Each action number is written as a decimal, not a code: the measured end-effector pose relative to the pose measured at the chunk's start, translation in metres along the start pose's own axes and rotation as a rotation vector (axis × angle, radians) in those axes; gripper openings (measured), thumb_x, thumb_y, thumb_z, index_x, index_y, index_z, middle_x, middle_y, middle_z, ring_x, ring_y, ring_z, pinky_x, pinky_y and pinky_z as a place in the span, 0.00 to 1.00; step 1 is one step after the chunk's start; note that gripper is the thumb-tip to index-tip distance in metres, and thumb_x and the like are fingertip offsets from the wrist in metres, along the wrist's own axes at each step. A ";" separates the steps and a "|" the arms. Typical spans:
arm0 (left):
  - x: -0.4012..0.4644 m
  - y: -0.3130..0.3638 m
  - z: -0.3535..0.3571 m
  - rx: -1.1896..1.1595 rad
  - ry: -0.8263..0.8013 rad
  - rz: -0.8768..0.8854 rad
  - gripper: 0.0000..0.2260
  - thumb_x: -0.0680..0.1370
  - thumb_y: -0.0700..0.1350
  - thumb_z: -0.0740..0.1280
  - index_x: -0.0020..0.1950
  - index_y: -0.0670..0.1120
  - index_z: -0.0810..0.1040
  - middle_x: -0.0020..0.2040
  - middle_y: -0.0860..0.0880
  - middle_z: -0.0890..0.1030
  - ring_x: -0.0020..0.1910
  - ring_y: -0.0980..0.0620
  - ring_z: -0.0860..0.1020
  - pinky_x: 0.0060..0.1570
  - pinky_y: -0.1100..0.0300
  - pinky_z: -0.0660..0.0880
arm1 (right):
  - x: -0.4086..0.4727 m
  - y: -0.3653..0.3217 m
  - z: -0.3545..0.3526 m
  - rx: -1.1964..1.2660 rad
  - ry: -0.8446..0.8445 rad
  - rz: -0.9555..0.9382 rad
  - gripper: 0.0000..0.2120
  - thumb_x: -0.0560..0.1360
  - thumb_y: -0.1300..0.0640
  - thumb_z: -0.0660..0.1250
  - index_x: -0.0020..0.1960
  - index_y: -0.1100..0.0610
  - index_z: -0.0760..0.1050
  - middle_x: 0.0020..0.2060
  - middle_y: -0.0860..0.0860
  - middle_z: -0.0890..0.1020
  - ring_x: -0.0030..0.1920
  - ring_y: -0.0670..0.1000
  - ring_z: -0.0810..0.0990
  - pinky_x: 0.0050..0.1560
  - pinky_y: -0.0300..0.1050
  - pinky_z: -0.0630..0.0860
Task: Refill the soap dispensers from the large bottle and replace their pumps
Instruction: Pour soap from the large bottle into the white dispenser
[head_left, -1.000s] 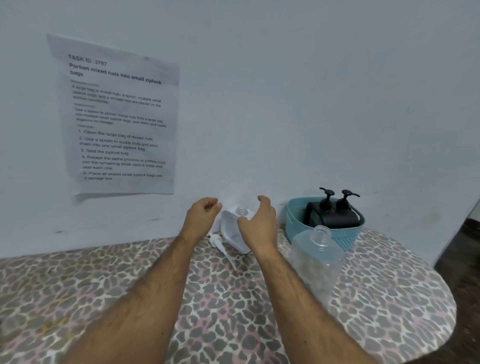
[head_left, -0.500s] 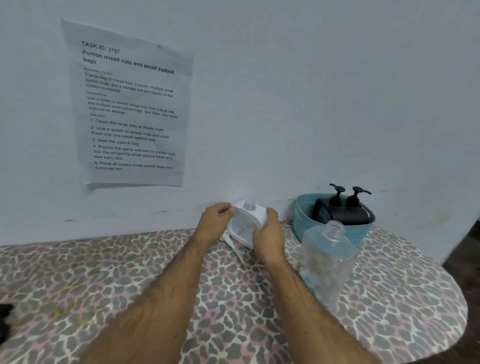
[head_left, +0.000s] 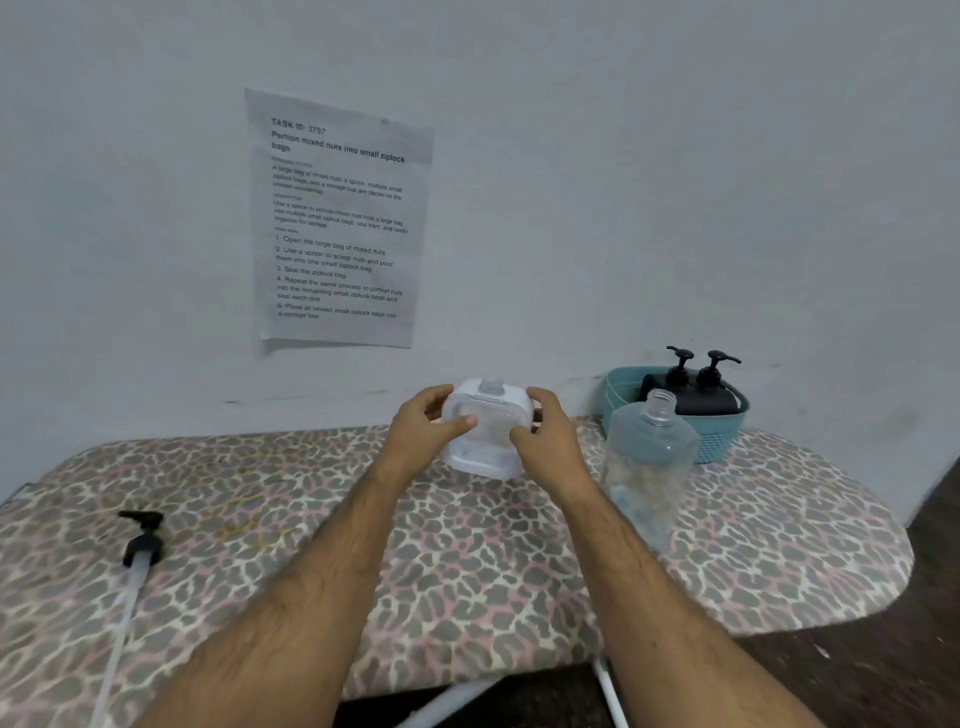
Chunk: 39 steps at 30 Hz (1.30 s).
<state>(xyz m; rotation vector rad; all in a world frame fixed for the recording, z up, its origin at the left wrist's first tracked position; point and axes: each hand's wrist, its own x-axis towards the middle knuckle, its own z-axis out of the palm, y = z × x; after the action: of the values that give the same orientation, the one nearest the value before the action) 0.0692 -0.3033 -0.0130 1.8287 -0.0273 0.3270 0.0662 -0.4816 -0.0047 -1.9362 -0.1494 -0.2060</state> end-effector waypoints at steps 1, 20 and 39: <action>-0.009 0.000 -0.003 -0.015 -0.004 -0.005 0.26 0.72 0.44 0.77 0.68 0.45 0.74 0.60 0.51 0.80 0.58 0.52 0.79 0.57 0.55 0.78 | -0.007 -0.002 -0.001 0.020 -0.027 -0.004 0.25 0.74 0.67 0.63 0.70 0.55 0.68 0.59 0.52 0.78 0.54 0.52 0.79 0.54 0.51 0.80; -0.125 -0.004 -0.010 0.016 0.140 -0.045 0.22 0.69 0.39 0.78 0.61 0.46 0.77 0.52 0.51 0.80 0.50 0.52 0.80 0.46 0.58 0.78 | -0.104 0.008 -0.016 0.070 -0.113 0.019 0.21 0.78 0.65 0.65 0.70 0.56 0.70 0.62 0.51 0.78 0.54 0.47 0.77 0.47 0.36 0.74; -0.126 -0.019 0.014 0.002 0.244 -0.096 0.25 0.72 0.41 0.76 0.68 0.45 0.75 0.58 0.48 0.80 0.52 0.50 0.80 0.36 0.65 0.75 | -0.114 0.063 -0.077 -0.017 0.618 0.079 0.30 0.64 0.51 0.81 0.56 0.57 0.66 0.54 0.52 0.71 0.53 0.52 0.71 0.51 0.47 0.72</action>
<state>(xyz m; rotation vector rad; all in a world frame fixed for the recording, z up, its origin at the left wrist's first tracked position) -0.0453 -0.3302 -0.0639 1.7743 0.2296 0.4798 -0.0378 -0.5768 -0.0587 -1.8061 0.3375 -0.7380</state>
